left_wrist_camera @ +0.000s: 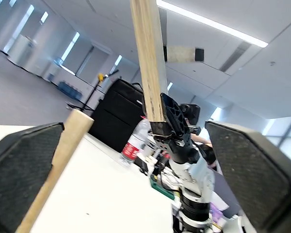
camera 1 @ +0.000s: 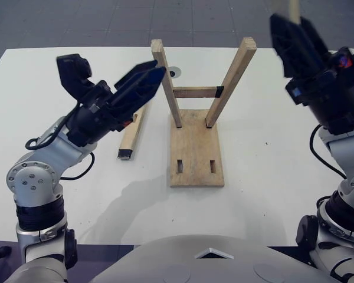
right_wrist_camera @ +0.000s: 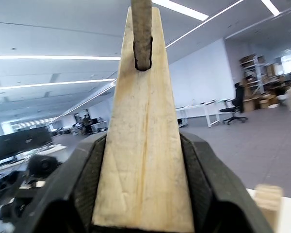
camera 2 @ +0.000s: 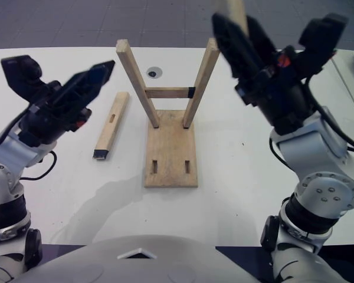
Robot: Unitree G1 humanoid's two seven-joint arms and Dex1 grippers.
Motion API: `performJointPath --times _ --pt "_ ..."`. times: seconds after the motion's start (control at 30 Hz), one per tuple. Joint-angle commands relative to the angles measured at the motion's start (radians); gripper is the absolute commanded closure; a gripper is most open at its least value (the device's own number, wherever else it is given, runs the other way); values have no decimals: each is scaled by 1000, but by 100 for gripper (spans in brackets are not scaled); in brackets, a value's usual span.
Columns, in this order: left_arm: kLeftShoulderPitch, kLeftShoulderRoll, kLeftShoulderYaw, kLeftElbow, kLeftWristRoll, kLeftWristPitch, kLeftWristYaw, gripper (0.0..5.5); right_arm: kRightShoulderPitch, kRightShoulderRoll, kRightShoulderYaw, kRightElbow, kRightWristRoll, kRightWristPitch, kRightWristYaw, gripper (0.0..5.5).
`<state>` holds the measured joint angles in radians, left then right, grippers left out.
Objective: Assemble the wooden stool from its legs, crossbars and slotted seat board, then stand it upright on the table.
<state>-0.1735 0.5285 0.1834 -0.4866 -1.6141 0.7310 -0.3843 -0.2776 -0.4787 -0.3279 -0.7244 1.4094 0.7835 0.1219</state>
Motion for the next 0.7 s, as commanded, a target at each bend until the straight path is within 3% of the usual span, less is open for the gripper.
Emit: performJointPath --times 0.03,0.2,0.37,0.7 --pt "-34 16 -27 6 -28 44 -1 71 -23 -41 79 31 76 24 59 347" --pt "-63 3 -56 11 -44 65 3 10 -17 -72 175 67 78 53 174 347" --pt "-86 -15 -71 24 -50 68 4 10 -16 -82 246 98 62 70 260 347" --pt "-95 26 -44 47 -148 109 -51 174 6 -78 298 148 84 91 335 347"
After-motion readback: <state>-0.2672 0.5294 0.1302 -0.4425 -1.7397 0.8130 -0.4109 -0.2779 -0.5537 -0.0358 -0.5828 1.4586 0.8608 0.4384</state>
